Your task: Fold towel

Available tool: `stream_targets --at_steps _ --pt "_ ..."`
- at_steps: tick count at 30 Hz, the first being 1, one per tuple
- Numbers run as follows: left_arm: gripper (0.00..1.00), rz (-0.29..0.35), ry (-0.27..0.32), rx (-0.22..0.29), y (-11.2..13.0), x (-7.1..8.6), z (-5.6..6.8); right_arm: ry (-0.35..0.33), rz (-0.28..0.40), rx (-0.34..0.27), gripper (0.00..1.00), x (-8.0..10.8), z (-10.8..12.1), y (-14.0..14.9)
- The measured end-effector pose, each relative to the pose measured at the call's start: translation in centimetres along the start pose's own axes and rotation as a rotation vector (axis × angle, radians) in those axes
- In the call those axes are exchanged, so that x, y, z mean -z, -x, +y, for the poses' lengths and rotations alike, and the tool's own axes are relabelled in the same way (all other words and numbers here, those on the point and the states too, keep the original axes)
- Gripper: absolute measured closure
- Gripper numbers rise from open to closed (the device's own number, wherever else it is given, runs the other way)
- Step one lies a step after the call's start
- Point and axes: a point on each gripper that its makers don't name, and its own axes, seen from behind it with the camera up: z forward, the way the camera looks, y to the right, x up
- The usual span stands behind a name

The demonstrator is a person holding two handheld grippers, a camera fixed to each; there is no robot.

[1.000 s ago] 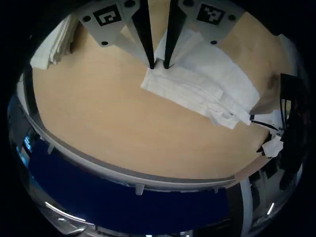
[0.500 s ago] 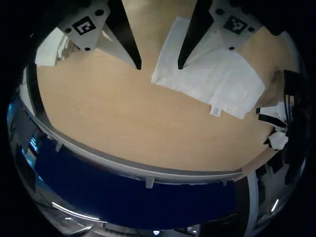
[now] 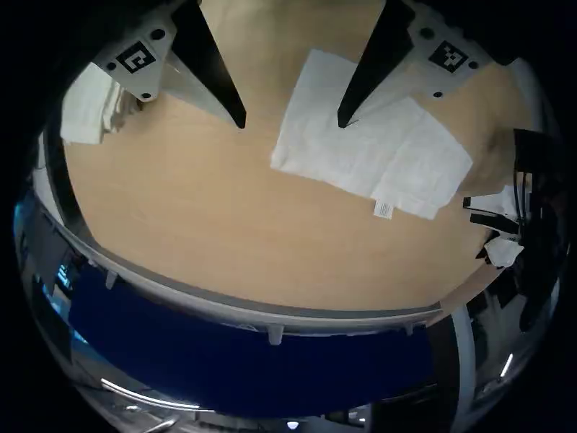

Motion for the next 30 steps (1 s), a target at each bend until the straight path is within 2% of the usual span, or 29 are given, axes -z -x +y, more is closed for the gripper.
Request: stream_targets --at_steps 8,23,30 --pt "0.06 -0.013 -0.019 0.009 1.8 1.7 -0.2 -0.01 -0.011 0.034 0.01 0.8 -0.4 1.3" --pt "0.06 -0.027 -0.065 0.084 5.9 4.7 -1.2 -0.056 -0.059 0.069 0.03 2.0 -2.1 5.1" --pt "0.06 -0.017 -0.083 0.108 6.8 6.1 -1.5 -0.107 -0.093 0.13 0.07 1.7 -2.7 6.5"
